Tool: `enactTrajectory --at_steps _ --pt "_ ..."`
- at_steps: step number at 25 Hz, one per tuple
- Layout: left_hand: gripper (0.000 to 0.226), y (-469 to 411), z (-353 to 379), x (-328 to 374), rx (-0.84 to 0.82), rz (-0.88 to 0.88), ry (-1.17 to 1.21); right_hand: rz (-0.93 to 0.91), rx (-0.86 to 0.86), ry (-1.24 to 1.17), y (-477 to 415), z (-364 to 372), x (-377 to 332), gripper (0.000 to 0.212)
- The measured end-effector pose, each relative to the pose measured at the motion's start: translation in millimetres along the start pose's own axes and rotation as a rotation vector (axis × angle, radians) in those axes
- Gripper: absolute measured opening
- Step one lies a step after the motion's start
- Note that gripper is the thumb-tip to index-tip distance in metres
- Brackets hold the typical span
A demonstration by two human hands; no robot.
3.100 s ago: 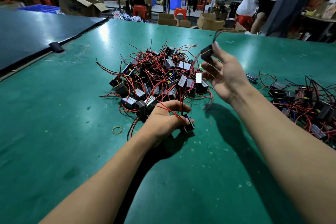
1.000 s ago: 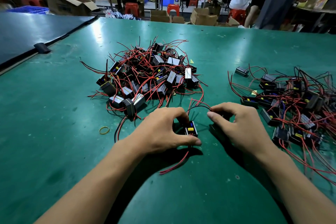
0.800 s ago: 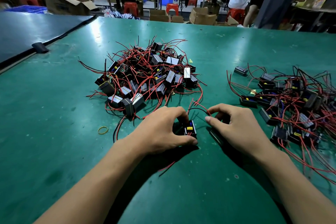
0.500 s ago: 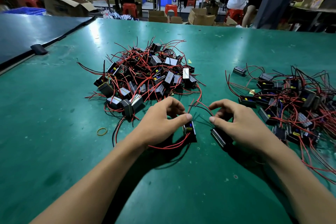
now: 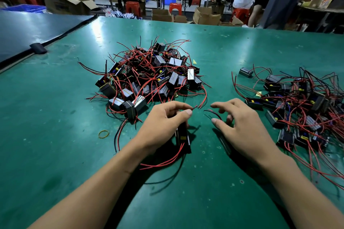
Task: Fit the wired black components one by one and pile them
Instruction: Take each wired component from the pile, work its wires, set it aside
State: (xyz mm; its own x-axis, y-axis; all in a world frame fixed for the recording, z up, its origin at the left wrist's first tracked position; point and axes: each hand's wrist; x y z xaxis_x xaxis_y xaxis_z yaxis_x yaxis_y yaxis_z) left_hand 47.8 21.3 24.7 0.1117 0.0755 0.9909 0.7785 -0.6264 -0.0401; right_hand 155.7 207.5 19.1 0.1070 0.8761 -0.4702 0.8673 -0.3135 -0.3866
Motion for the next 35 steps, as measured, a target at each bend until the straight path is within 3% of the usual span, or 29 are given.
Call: enactTrajectory --at_steps 3,7,13,20,26,30,35 --pt "0.013 3 -4 -1 0.007 0.049 -0.111 0.020 0.054 -0.005 1 4 -5 0.018" --pt "0.012 6 0 -5 0.173 0.307 -0.437 0.060 0.046 -0.004 1 6 -7 0.017" --pt "0.021 7 3 -6 0.260 0.460 -0.517 0.028 0.054 -0.008 4 8 -11 0.016" --pt "0.005 8 5 -5 0.308 0.457 -0.465 0.028 0.152 -0.081 4 6 -15 0.007" --pt "0.007 6 6 -4 0.418 0.551 -0.593 0.170 0.141 -0.365 2 9 -25 0.015" --pt "0.006 6 7 -4 0.339 0.583 -0.624 0.129 0.087 -0.477 4 7 -31 0.020" --pt "0.010 7 10 -3 0.216 0.427 -0.430 -0.018 0.150 -0.362 4 9 -30 0.018"
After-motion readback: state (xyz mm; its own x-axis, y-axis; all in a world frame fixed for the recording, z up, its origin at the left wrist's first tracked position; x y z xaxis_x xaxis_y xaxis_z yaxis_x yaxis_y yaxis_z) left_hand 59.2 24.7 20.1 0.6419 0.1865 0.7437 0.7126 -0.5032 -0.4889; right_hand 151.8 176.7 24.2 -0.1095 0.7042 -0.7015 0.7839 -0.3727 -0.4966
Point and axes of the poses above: each hand's wrist, its own y-axis away from the middle knuckle, its own z-axis out of the palm, x = y × z, and after that the axes turned 1 degree about -z, right-handed
